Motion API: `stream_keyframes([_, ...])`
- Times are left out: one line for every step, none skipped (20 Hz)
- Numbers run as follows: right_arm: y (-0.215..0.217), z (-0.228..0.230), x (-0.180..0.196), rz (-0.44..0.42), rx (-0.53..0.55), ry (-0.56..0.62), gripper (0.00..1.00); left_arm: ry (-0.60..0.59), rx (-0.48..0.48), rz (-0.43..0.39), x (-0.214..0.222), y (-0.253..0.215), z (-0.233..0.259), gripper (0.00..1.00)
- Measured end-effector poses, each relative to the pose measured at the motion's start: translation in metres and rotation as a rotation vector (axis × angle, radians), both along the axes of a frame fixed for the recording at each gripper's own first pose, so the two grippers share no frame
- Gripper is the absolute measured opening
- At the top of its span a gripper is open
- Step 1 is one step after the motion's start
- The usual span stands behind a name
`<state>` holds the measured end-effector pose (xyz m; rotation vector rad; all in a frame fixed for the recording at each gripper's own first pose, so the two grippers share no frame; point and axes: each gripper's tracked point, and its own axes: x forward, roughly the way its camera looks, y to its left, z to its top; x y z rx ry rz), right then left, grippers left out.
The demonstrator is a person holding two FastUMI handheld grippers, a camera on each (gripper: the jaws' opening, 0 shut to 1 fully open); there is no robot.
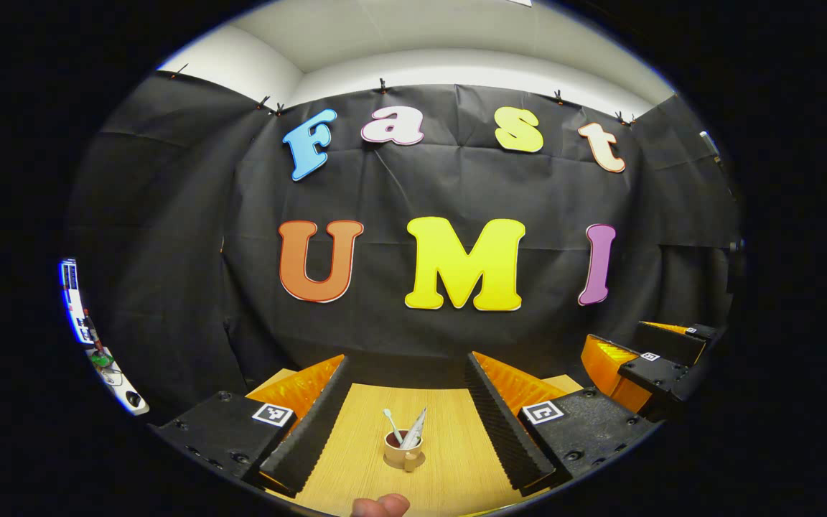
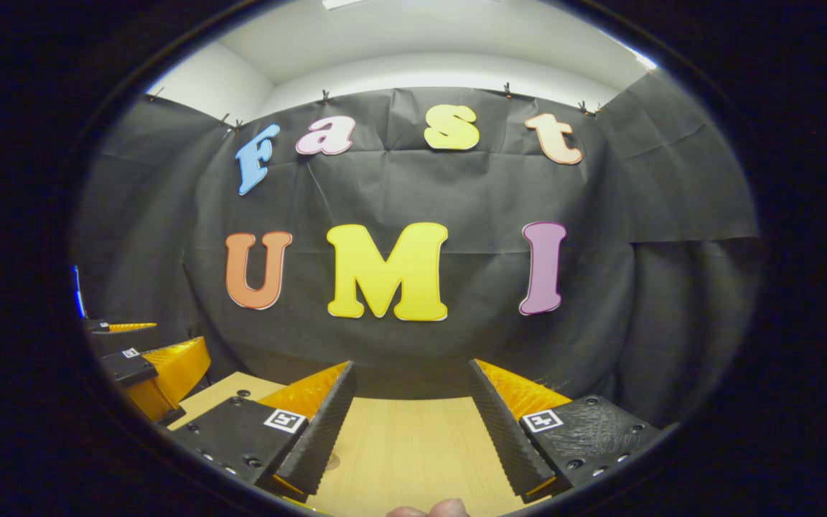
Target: Put the toothbrush and toothpaste on the desktop into the cup, then pick up the cup and place it on the coaster on the desktop.
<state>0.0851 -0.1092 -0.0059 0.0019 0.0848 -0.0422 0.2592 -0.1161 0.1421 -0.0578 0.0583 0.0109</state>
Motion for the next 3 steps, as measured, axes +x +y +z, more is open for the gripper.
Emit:
stream_keyframes([-0.0007, -0.0005, 0.0015, 0.001, -0.001, 0.006, 0.93, 0.001, -0.001, -0.001, 0.0006, -0.0018, 0.0001, 0.99])
stream_keyframes([-0.0001, -0.0015, 0.0019, 0.004, -0.003, 0.013, 0.94, 0.001, -0.001, -0.001, 0.0008, -0.0032, 0.0008, 0.99])
stream_keyframes([0.0000, -0.0031, 0.0030, 0.008, -0.003, 0.024, 0.94, 0.004, -0.001, -0.004, 0.0015, -0.0050, 0.0014, 0.99])
